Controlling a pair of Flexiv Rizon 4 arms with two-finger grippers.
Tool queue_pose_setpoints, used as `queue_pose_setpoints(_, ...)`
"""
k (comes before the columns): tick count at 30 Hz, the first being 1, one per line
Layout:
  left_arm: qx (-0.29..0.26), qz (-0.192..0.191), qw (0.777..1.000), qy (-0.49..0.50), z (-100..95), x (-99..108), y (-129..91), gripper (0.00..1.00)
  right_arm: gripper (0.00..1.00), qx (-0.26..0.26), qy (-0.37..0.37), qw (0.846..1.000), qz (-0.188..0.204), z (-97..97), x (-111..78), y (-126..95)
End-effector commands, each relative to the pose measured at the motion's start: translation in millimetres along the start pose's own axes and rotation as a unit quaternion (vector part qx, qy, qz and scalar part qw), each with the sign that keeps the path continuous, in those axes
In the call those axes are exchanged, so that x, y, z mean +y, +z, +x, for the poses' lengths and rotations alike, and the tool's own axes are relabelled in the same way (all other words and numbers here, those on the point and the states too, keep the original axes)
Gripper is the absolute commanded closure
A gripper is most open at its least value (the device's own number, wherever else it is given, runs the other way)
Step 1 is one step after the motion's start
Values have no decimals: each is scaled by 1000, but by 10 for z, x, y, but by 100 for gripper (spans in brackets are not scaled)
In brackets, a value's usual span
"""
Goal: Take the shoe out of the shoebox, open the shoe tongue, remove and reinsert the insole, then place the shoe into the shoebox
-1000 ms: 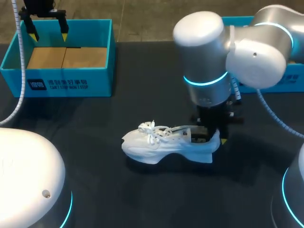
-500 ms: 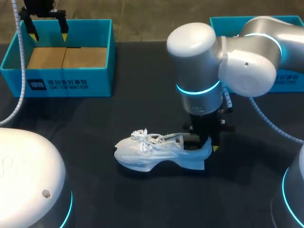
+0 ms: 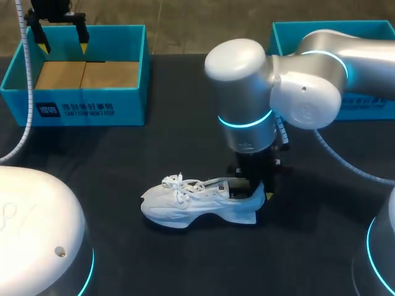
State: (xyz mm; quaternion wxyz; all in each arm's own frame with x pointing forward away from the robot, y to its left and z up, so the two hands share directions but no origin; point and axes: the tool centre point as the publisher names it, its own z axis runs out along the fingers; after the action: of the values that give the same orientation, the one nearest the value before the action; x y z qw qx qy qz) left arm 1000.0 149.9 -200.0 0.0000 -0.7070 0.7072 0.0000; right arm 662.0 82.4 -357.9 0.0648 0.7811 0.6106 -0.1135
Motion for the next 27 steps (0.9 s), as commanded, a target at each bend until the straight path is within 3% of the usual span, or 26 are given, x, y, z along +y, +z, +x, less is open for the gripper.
queue_pose_setpoints(1,0,0,1000,0,0,0,0,0,100,-58,75,995,1,191,-24,36)
queue_pose_setpoints(27,0,0,1000,0,0,0,0,0,100,-68,94,993,-3,167,-36,136)
